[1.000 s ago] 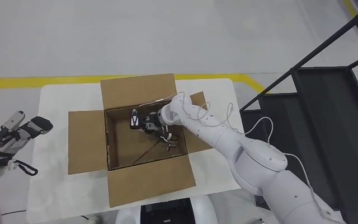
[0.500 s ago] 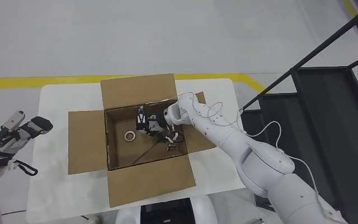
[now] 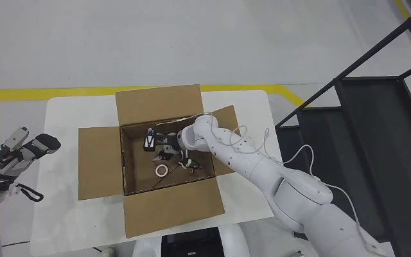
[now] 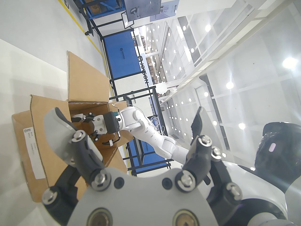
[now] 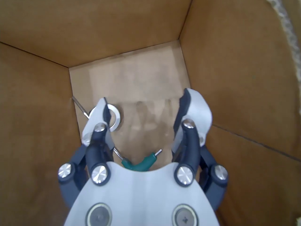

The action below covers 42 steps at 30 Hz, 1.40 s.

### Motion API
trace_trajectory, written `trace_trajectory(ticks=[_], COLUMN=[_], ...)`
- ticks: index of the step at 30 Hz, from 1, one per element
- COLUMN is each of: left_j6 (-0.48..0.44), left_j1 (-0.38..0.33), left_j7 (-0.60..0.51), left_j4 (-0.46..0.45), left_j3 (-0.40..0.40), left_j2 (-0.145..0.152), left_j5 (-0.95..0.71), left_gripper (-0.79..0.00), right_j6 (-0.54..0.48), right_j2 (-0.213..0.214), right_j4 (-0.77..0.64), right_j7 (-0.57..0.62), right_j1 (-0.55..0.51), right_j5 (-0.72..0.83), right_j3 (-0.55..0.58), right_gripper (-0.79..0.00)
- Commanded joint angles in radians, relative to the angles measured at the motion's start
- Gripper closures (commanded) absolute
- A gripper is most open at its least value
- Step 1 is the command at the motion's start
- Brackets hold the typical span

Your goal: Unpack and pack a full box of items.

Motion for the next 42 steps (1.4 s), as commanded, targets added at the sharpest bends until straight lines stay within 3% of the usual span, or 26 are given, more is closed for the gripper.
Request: trace_trajectory(ticks=[1,6,27,35,42], left_j6=[0.0,0.0,0.0,0.0,0.0], left_j1=[0.0,0.0,0.0,0.0,0.0], left_j7=[0.0,0.0,0.0,0.0,0.0], left_j4=[0.0,0.0,0.0,0.0,0.0], left_j3=[0.0,0.0,0.0,0.0,0.0], left_j2=[0.0,0.0,0.0,0.0,0.0], left_j5=[0.0,0.0,0.0,0.0,0.0], left_gripper=[-0.785,-0.785,-0.785,-0.785,-0.785], right_j6=[-0.002,-0.047,-0.044,-0.1,-0.033], right_j2=[-0.007,-0.02,-0.02,-0.039,-0.068], right_j4=[0.007,0.037,0.033,-0.01,-0.01], right_j7=[-0.005,-0.045,-0.044,0.025,0.098], right_j1=[0.003,0.014,0.012,0.033,0.034], right_j5=[-0.008,-0.004,-0.007,-0.027,-0.029], right_j3=[-0.006,-0.009,-0.01,-0.031,-0.049], right_gripper=[-0.785,-0.785,-0.785,-0.785,-0.785])
